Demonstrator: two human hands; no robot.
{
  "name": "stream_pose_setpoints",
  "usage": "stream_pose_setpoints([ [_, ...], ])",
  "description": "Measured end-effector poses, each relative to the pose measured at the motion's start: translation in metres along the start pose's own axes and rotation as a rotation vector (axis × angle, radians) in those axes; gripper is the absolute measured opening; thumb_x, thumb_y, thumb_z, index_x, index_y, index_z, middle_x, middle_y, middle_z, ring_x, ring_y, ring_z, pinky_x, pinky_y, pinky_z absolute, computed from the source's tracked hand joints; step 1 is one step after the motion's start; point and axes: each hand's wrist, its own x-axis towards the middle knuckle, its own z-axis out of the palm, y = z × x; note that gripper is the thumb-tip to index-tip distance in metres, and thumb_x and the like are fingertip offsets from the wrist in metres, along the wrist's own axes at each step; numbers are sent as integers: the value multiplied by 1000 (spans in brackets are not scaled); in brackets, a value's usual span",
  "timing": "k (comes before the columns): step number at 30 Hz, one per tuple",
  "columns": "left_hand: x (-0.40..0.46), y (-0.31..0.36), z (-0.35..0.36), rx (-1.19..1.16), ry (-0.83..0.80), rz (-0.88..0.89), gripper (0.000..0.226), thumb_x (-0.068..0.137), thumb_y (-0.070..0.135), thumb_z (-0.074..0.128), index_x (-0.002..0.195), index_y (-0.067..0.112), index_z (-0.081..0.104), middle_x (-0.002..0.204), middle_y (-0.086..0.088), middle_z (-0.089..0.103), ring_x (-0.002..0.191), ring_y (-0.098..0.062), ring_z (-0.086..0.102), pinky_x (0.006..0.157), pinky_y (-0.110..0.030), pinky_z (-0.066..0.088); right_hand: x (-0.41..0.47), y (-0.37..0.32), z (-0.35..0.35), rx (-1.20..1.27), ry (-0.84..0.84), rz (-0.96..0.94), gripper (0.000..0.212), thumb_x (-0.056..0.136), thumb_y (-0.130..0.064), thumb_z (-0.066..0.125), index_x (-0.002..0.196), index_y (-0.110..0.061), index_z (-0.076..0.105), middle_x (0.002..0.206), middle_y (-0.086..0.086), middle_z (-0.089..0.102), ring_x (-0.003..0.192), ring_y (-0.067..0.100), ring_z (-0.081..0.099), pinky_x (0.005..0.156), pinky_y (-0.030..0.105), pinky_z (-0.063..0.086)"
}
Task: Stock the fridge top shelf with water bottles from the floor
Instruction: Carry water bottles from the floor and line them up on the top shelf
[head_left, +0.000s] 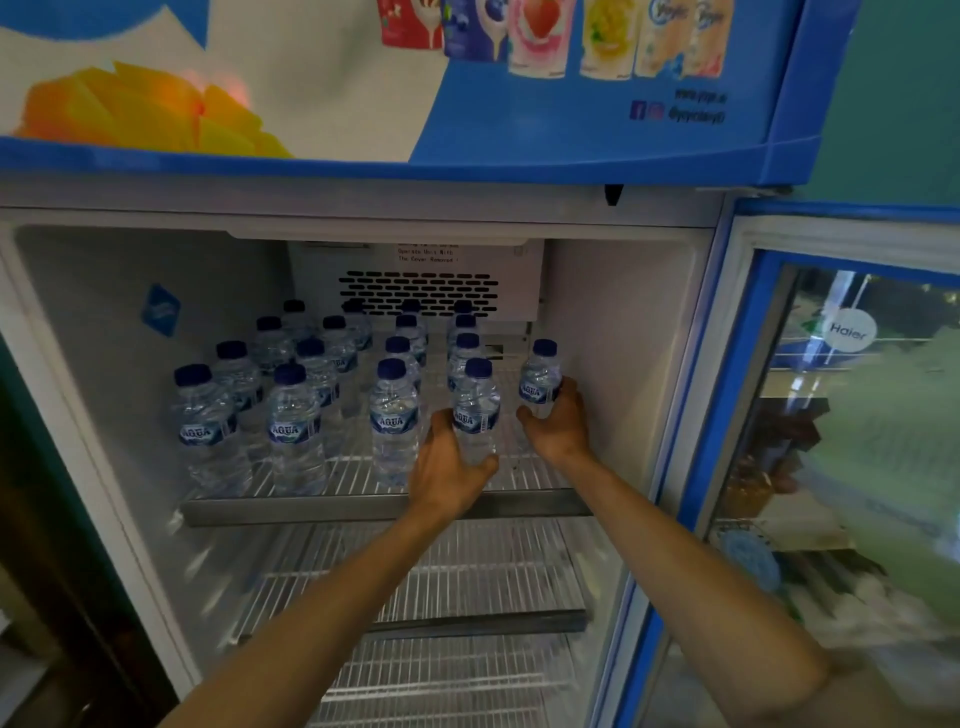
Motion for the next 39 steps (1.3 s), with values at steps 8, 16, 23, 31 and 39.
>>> stream_pose_setpoints([
  [8,-2,-4,1,60,65,-83,73,68,37,85,124,15,44,121,-6,56,109,-25,57,89,-39,51,-3,5,4,-54,-8,78,78,79,-32,81,140,-12,37,135,13,40,120,30,50,101,35,45],
  [16,3,-5,-2,101,-20,-54,72,70,43,82,122,12,45,122,-9,59,110,-28,58,87,-37,51,3,8,8,-65,18,125,75,75,-31,84,136,-13,45,133,13,54,117,31,57,98,41,52],
  [23,6,-6,-6,24,-53,-49,79,64,45,86,121,12,42,119,-8,62,108,-26,60,89,-37,53,7,2,19,-61,-6,124,75,76,-27,81,138,-11,41,134,13,55,119,31,58,97,45,53],
  [31,13,-9,-13,77,-154,67,93,63,43,87,135,15,35,133,-6,55,120,-25,53,98,-30,43,32,3,24,-32,90,85,68,76,-22,84,133,-11,46,129,13,56,116,31,58,97,41,52],
  [39,20,-23,-10,77,-219,72,97,60,45,88,138,19,36,133,-3,56,121,-24,53,101,-32,44,86,-8,41,-22,16,22,62,82,-12,78,131,-4,42,130,13,57,116,29,57,90,27,44],
])
